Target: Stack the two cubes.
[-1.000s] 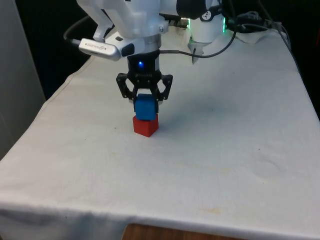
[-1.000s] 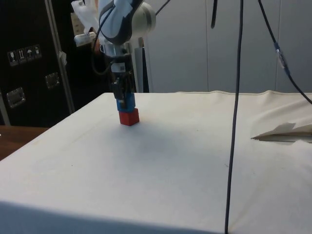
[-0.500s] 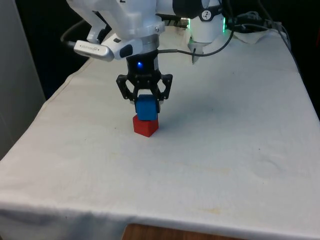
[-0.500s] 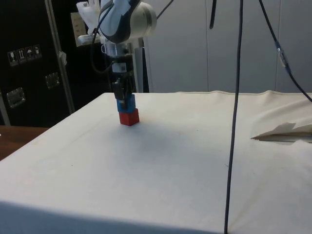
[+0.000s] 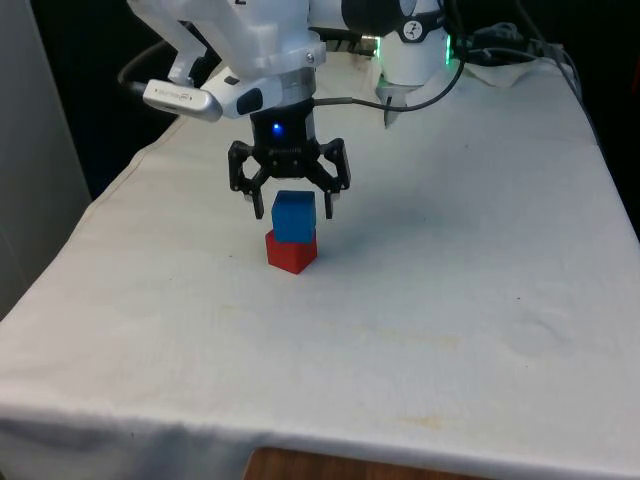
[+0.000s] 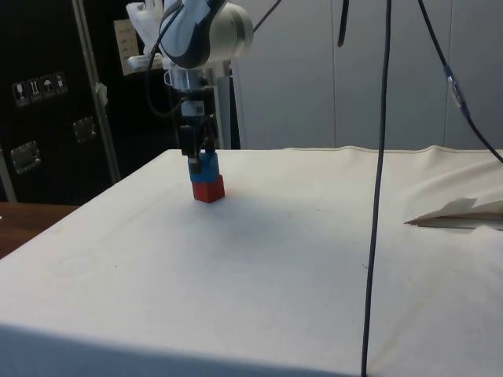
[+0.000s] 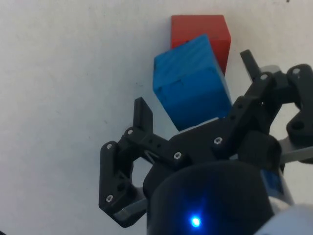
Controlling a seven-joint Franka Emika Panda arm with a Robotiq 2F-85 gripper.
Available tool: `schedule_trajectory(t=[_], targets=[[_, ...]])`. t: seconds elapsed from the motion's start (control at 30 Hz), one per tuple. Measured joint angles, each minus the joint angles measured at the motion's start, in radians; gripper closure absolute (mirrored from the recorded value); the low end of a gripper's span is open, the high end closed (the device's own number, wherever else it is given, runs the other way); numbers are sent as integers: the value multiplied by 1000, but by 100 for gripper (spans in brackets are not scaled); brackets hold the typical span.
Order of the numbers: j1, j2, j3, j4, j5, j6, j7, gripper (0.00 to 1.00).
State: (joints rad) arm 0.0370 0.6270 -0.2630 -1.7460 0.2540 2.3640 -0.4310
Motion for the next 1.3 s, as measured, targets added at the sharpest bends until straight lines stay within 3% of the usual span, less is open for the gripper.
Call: schedule_trajectory(t=[0.3, 0.5, 1.3], targets=[[0, -2, 0, 3, 0, -3, 0, 0], [3, -33, -9, 21, -4, -69, 0, 0], [11, -75, -17, 98, -8, -204, 11, 0]])
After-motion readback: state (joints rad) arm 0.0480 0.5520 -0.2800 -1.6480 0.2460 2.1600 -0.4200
